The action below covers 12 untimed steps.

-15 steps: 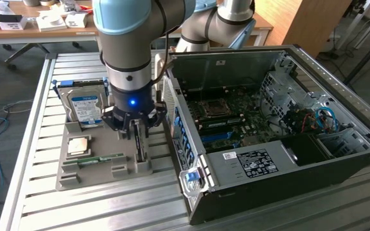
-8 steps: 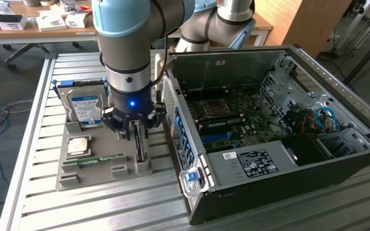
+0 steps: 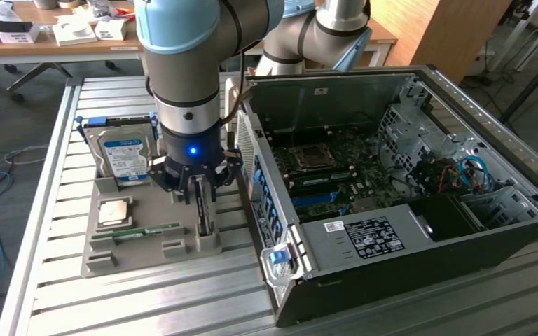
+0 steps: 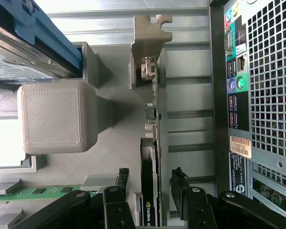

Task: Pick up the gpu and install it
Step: 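Pick up the gpu and move the gpu toward the slot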

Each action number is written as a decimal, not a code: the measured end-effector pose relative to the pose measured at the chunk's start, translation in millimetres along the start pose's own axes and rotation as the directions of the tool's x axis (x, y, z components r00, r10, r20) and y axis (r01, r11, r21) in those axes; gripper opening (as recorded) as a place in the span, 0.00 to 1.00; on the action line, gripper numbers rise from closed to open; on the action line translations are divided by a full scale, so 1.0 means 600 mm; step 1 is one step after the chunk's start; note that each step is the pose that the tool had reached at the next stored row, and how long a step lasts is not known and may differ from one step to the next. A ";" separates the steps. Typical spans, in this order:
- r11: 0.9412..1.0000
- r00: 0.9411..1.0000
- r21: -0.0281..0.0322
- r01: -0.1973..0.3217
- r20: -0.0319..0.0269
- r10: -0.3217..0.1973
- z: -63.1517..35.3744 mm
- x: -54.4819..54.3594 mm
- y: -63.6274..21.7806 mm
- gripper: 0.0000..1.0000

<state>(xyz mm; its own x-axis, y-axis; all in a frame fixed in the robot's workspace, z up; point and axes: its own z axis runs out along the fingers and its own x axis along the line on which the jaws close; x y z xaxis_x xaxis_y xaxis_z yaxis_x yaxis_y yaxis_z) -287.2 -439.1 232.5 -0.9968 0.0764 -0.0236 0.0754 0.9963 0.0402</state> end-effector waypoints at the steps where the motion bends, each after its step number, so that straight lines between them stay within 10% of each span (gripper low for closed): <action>1: 1.000 1.000 0.000 0.000 0.000 0.000 0.000 0.000 0.000 0.49; 12: 1.000 1.000 0.000 0.000 0.000 0.000 0.000 -0.001 0.000 0.49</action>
<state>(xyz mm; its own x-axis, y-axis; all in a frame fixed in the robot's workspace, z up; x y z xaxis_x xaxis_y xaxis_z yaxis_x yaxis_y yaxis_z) -286.7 -439.1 232.5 -0.9968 0.0765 -0.0236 0.0755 0.9963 0.0401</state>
